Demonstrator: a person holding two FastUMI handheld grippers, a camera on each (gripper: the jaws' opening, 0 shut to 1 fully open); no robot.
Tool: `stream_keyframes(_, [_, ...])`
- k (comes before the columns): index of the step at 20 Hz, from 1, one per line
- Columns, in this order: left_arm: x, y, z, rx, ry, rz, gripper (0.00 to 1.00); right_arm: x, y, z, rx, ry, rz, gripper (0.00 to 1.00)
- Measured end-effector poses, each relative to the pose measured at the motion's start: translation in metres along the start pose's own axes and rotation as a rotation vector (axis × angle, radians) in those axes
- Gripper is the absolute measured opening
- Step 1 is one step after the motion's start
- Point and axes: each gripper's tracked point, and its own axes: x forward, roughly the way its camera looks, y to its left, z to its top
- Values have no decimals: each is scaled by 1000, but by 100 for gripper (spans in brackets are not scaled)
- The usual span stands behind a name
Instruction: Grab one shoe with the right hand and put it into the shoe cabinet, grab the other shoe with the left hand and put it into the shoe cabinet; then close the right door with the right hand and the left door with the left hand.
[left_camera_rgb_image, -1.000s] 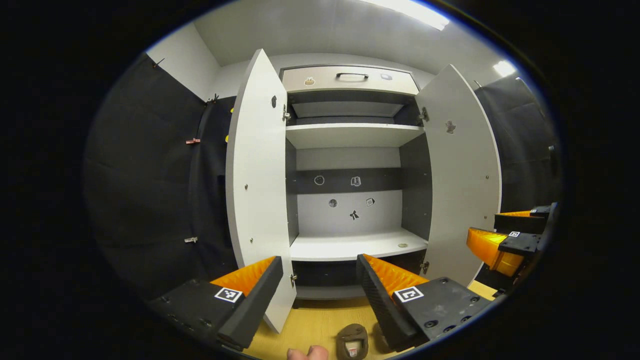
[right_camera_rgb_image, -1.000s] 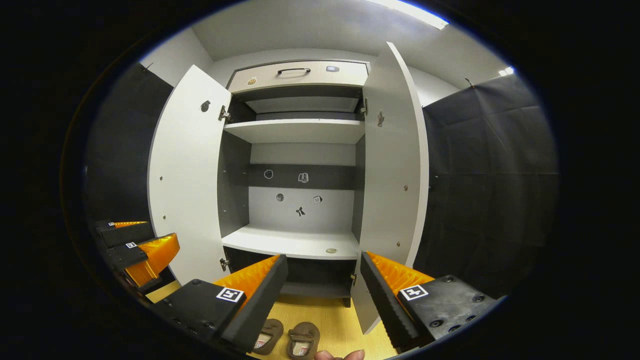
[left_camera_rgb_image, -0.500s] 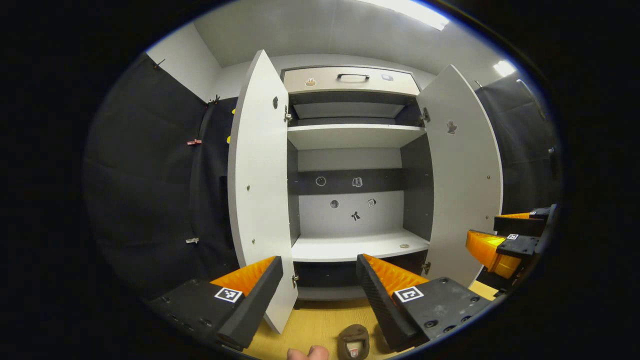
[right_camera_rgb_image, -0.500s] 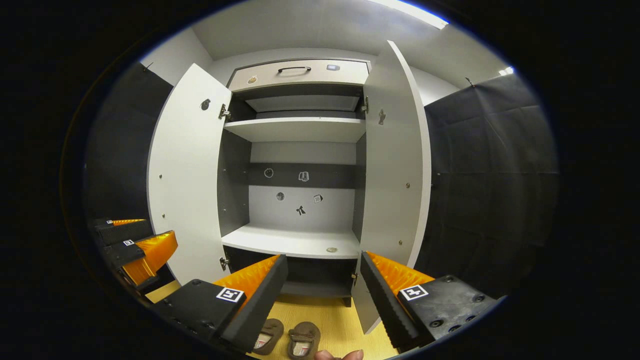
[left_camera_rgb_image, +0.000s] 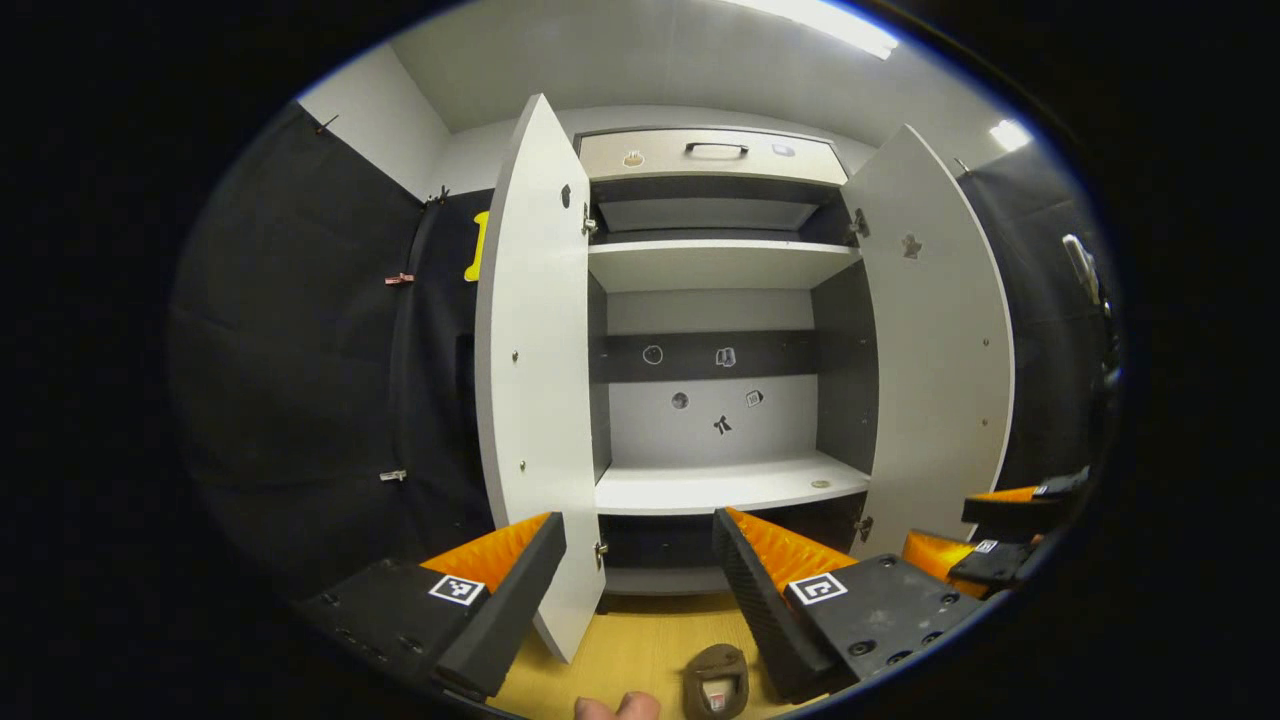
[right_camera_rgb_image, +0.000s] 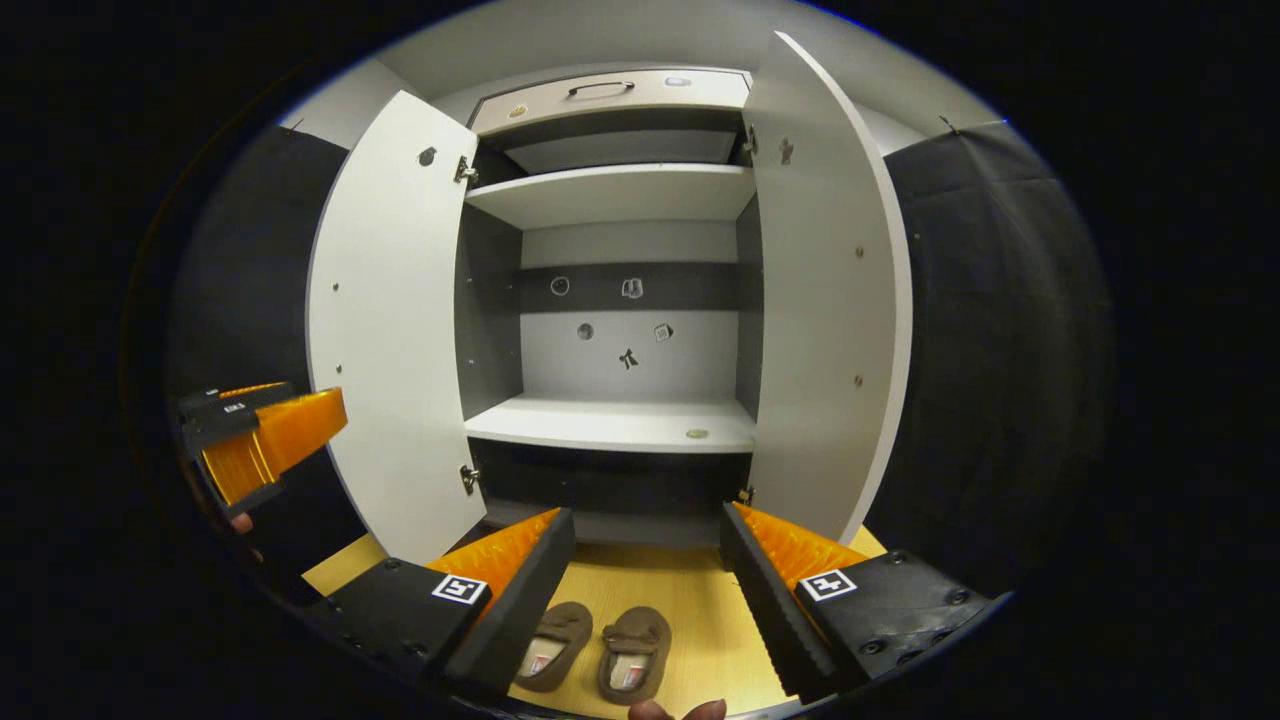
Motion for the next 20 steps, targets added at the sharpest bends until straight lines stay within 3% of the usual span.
stream_keyframes(8, [0, 7, -32, 29, 32, 26, 95, 15, 25, -131, 64, 253, 67, 98])
stream_keyframes(14, [3, 7, -65, 10, 105, 24, 95, 32, 21, -223, 143, 456, 44, 100])
stream_keyframes(20, [8, 20, -81, -1, 137, 38, 95, 52, 20, -285, 186, 588, 25, 98])
